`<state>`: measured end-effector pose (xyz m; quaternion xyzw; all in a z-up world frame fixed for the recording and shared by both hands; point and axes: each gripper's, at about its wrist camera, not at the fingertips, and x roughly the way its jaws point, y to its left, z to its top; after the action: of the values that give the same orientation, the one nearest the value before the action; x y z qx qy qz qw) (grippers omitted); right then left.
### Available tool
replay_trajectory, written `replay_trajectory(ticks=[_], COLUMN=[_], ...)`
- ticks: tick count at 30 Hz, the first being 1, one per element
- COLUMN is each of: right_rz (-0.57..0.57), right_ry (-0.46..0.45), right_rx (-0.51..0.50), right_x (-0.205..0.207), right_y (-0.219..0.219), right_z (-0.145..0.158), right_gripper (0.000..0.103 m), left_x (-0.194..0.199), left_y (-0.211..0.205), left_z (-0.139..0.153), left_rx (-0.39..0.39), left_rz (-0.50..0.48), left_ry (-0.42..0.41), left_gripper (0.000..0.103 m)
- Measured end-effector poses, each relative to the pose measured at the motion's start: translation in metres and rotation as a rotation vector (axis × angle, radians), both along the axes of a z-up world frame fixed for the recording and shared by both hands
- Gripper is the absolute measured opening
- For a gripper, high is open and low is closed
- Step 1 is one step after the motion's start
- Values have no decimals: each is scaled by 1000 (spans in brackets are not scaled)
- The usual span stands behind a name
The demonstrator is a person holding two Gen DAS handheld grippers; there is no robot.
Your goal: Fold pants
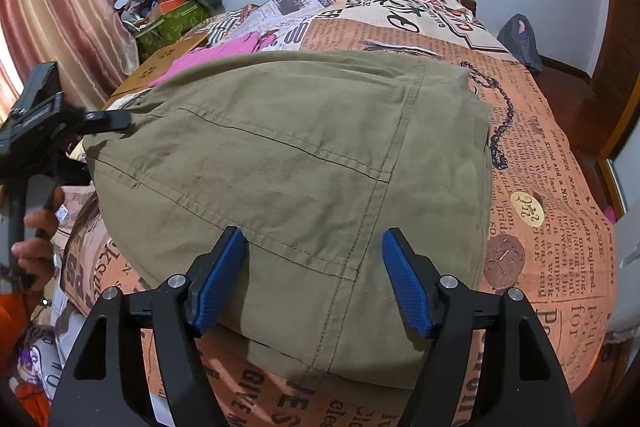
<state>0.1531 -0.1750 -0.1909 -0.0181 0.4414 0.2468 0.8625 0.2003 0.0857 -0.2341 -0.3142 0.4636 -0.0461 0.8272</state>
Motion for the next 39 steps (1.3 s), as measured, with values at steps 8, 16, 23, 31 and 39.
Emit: replay_trajectory(ticks=[8, 16, 23, 31, 39], right_rz=[-10, -15, 36, 227, 334], right_ry=[27, -15, -73, 17, 51], right_rx=[6, 30, 96, 45, -37], right_x=[3, 9, 30, 30, 15], right_y=[-2, 3, 51, 137, 168], right_z=[3, 34, 63, 33, 15], right_gripper=[68, 68, 68, 68, 69], left_x=[11, -10, -40, -75, -85], left_y=[3, 4, 3, 20, 9], left_z=[5, 33, 64, 93, 115], left_rx=[115, 252, 485, 638, 657], left_rz=[3, -1, 18, 71, 45], left_ry=[-1, -90, -178, -243, -307], left_gripper=[54, 34, 31, 30, 28])
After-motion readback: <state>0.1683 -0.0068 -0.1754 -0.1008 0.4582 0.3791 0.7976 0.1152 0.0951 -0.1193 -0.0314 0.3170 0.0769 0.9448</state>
